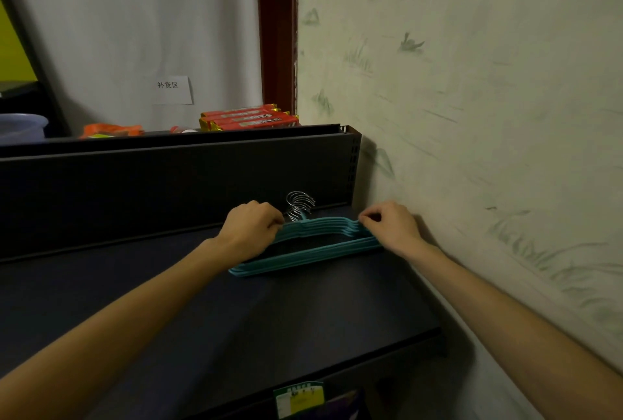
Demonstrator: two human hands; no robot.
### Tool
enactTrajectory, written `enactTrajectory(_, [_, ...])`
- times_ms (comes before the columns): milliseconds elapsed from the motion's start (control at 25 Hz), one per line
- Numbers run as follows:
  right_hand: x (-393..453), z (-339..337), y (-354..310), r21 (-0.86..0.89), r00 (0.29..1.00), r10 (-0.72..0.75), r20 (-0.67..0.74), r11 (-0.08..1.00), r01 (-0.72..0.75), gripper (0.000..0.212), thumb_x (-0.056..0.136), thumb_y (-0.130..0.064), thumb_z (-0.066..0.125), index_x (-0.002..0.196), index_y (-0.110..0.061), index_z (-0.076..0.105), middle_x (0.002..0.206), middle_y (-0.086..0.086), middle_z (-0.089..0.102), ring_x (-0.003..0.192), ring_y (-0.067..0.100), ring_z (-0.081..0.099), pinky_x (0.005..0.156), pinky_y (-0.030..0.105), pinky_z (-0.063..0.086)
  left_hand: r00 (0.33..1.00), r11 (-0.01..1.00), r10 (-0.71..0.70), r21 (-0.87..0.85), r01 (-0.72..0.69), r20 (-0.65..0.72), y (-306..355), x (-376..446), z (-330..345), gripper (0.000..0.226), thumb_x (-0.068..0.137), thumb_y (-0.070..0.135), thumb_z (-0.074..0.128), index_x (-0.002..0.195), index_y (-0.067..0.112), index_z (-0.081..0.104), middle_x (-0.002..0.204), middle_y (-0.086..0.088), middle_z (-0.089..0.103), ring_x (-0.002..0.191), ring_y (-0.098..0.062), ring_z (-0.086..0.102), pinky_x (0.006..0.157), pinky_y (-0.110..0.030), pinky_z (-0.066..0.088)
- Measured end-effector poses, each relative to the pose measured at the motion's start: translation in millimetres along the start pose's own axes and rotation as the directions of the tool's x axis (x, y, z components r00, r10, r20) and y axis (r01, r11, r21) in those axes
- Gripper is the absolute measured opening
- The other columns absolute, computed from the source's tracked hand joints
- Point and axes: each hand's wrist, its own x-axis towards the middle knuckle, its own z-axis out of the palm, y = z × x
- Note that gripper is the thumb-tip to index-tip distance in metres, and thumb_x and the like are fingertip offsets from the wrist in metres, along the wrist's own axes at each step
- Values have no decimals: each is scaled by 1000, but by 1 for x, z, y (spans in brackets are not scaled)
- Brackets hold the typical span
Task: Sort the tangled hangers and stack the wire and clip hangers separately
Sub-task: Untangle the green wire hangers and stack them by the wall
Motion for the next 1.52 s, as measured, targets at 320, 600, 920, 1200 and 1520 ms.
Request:
enactTrajectory(320, [11, 1, -8, -156, 970, -148, 193, 971, 179, 28, 87, -42, 75, 109, -25, 78, 101, -7, 75, 87, 12, 67, 75, 32, 54, 988, 996, -92, 0, 93, 123, -8, -7, 5, 23, 93, 42, 67, 107, 25, 74, 76, 9, 69, 62, -4, 62, 55, -24, 52])
enactTrajectory(600, [28, -6, -19, -341, 932, -151, 329, 901, 266, 27, 87, -45, 74, 101, -23, 79, 93, -4, 74, 80, 13, 66, 68, 32, 54, 953, 975, -223, 43, 218, 207, -14, -8, -5, 36, 86, 50, 73, 78, 15, 76, 59, 2, 64, 49, -9, 56, 44, -21, 41])
enactTrajectory(920, [36, -11, -27, -385, 888, -136, 439, 865, 323, 25, 85, -42, 76, 97, -21, 78, 85, -3, 72, 77, 15, 66, 63, 31, 49, 918, 961, -274, 60, 269, 288, -11, -12, -8, 43, 89, 37, 73, 56, 18, 53, 51, 4, 47, 44, -8, 42, 45, -22, 34])
enactTrajectory(1200, [33, -10, -34, -474, 873, -174, 455, 783, 403, 19, 89, -40, 73, 94, -21, 71, 84, -2, 63, 77, 18, 60, 62, 31, 43, 909, 964, -264, 74, 254, 322, -13, -16, -12, 27, 87, 34, 76, 71, 13, 70, 61, 2, 59, 51, -12, 53, 46, -24, 41])
enactTrajectory(1520, [40, -14, -38, -506, 862, -158, 482, 753, 421, 27, 85, -47, 75, 91, -21, 76, 78, -4, 63, 76, 18, 60, 62, 30, 45, 946, 975, -220, 79, 207, 237, -17, -27, -11, 13, 90, 28, 74, 94, 16, 79, 66, 11, 60, 54, -6, 54, 48, -17, 38])
